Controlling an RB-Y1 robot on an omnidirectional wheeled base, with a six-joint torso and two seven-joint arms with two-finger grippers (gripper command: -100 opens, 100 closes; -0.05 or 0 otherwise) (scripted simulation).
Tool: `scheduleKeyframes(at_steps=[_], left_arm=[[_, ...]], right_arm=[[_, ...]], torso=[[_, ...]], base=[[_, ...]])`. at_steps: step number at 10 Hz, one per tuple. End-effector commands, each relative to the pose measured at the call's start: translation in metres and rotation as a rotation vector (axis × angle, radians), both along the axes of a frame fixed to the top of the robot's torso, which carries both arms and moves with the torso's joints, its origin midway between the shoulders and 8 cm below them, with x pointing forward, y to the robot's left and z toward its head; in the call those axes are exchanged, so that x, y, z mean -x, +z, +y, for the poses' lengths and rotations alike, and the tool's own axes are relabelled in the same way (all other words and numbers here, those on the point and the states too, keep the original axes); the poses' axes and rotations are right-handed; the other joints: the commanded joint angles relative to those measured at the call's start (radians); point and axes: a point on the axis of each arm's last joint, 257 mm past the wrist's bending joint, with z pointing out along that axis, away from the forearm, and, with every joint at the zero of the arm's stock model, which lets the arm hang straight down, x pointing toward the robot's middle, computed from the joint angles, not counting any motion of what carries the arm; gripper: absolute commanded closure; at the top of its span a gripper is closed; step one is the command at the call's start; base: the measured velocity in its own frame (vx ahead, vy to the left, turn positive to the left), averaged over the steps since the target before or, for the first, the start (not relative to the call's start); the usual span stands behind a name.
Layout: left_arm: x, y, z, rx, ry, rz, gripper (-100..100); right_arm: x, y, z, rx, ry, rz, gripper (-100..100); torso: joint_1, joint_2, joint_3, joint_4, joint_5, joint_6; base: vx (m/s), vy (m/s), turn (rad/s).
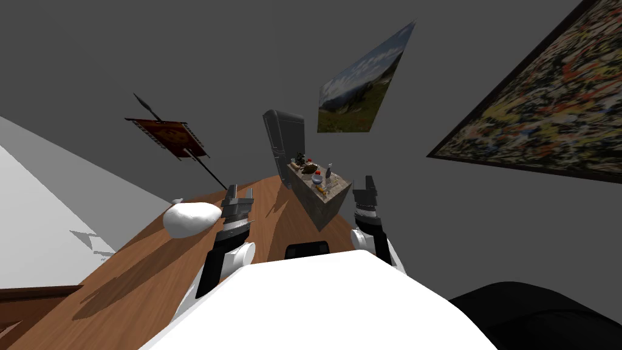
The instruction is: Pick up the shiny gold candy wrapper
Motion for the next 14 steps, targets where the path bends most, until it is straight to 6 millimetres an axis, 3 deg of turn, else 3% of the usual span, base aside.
scheduleKeyframes(at_steps=[1,14], left_arm=[[0.000,0.000,0.000,0.000,0.000,0.000,0],[0.000,0.000,0.000,0.000,0.000,0.000,0]], right_arm=[[-0.001,-0.001,0.003,0.033,0.010,0.013,-100],[-0.015,-0.030,0.032,0.457,0.074,0.224,-100]], torso=[[0.000,0.000,0.000,0.000,0.000,0.000],[0.002,-0.001,-0.001,0.000,0.000,0.000]], base=[[0.002,0.007,-0.023],[0.013,0.033,-0.052]])
